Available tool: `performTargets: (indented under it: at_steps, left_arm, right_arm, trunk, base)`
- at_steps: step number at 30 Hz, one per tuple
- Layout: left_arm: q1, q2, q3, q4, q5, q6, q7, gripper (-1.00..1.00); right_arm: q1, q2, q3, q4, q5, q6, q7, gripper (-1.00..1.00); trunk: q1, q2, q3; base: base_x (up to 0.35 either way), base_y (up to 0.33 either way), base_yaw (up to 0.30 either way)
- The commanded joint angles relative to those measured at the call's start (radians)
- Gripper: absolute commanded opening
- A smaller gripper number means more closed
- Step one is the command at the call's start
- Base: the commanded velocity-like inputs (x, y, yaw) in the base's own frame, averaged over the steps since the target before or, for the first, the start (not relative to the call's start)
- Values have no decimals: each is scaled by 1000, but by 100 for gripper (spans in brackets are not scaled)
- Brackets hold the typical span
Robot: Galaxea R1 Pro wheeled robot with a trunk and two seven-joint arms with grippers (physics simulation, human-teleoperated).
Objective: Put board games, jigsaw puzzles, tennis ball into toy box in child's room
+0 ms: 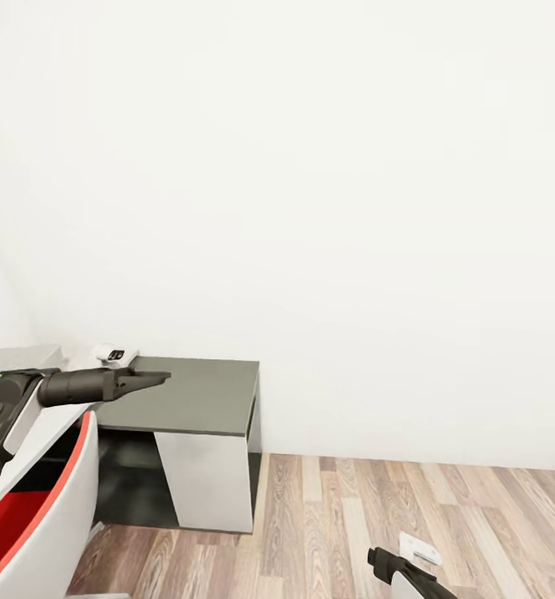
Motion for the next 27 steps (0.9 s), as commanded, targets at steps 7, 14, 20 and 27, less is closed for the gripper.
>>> performTargets:
  at_steps: [7, 14, 20, 27]
  left_arm:
    - [2, -29, -5, 13, 2, -1, 17, 100]
    - [6, -107, -8, 14, -3, -2, 170, 100]
    - [8, -130, -16, 14, -7, -3, 216, 100]
    - [46, -135, -24, 56, -64, -76, 229, 100]
  right_arm:
    - [-1, -1, 8, -3, -4, 5, -8, 100]
    - [-1, -1, 8, -3, -4, 5, -8, 100]
    - [-1, -1, 8, -2, -4, 5, -8, 100]
    - [-1, -1, 9, -1, -4, 5, -8, 100]
  trunk:
    - [1, -2, -2]
    - [1, -2, -2]
    - [1, -2, -2]
    - [1, -2, -2]
  base:
    - [0, 0, -184]
    - [0, 0, -169]
    - [0, 0, -168]
    - [0, 0, -164]
